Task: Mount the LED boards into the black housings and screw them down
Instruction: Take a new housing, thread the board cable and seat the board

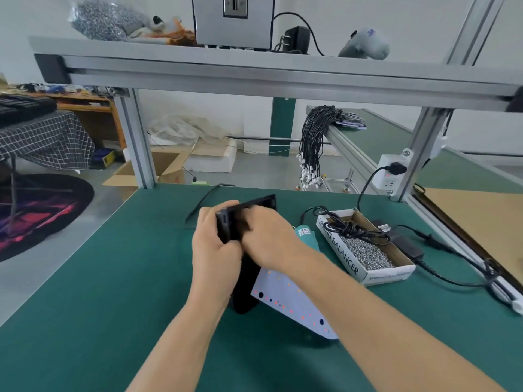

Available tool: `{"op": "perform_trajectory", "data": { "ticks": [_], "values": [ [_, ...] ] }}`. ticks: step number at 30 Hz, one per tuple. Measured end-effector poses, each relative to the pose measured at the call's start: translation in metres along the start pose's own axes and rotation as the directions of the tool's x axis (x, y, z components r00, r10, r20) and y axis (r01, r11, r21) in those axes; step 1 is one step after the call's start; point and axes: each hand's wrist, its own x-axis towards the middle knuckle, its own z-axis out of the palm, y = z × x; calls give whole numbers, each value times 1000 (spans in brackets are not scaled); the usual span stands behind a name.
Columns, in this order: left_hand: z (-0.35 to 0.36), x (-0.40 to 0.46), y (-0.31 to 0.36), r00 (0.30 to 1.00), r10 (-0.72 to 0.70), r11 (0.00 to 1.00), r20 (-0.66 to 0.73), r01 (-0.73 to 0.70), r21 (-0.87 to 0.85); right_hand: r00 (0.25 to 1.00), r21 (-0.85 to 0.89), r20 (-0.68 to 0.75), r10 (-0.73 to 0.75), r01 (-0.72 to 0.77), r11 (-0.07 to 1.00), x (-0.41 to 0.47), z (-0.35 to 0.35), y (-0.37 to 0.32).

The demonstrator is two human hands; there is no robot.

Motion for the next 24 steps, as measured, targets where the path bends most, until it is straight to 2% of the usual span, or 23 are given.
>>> {"op": "perform_trajectory", "data": {
  "ticks": [1, 3, 5, 7, 8, 10, 11, 13, 15, 16, 18, 19, 21, 22, 24],
  "values": [
    [2, -1, 1, 1000, 17, 1000, 10, -17, 9, 997, 87, 61, 49, -54, 995, 4, -7, 2],
    [8, -2, 1, 1000, -1, 999, -15, 0, -37, 989, 125, 135, 60, -78, 989, 7, -12, 4],
    [11, 3, 0, 994, -85, 992, -70, 78, -97, 995, 151, 100, 4, -20, 988, 1, -8, 5],
    [0, 16, -3, 962, -248, 947, -111, 217, -236, 998, 302, -8, -65, 65, 951, -12, -5, 14],
    [-10, 24, -6, 939, -329, 905, -96, 285, -317, 991, 388, -124, -57, 102, 916, -18, -9, 21],
    [-32, 35, -9, 911, -413, 828, 17, 383, -410, 929, 516, -367, 52, 157, 842, -21, -23, 45],
    [-43, 39, -12, 905, -416, 800, 90, 412, -437, 909, 561, -396, 126, 131, 817, -16, -30, 60],
    [-57, 43, -16, 897, -365, 767, 249, 442, -466, 944, 510, -286, 163, 6, 860, -2, -32, 78],
    [-58, 46, -14, 873, -276, 767, 401, 452, -455, 998, 326, -39, 52, -37, 945, 10, -21, 74],
    [-54, 47, -11, 855, -244, 771, 457, 457, -443, 998, 262, 36, -46, 35, 964, 13, -15, 66],
    [-45, 48, -3, 822, -201, 786, 533, 460, -413, 967, 314, 81, -244, 207, 927, 16, -6, 50],
    [-41, 49, 2, 815, -188, 799, 547, 451, -397, 959, 317, 106, -263, 218, 923, 15, -4, 43],
    [-39, 55, 7, 847, -216, 822, 486, 426, -377, 942, 304, 157, -296, 239, 922, 17, -2, 44],
    [-42, 60, 8, 877, -270, 826, 397, 423, -373, 940, 273, 164, -298, 247, 930, 16, -2, 41],
    [-57, 75, 4, 915, -365, 836, 173, 403, -372, 975, 235, 113, -190, 159, 959, 16, 1, 56]
  ]
}}
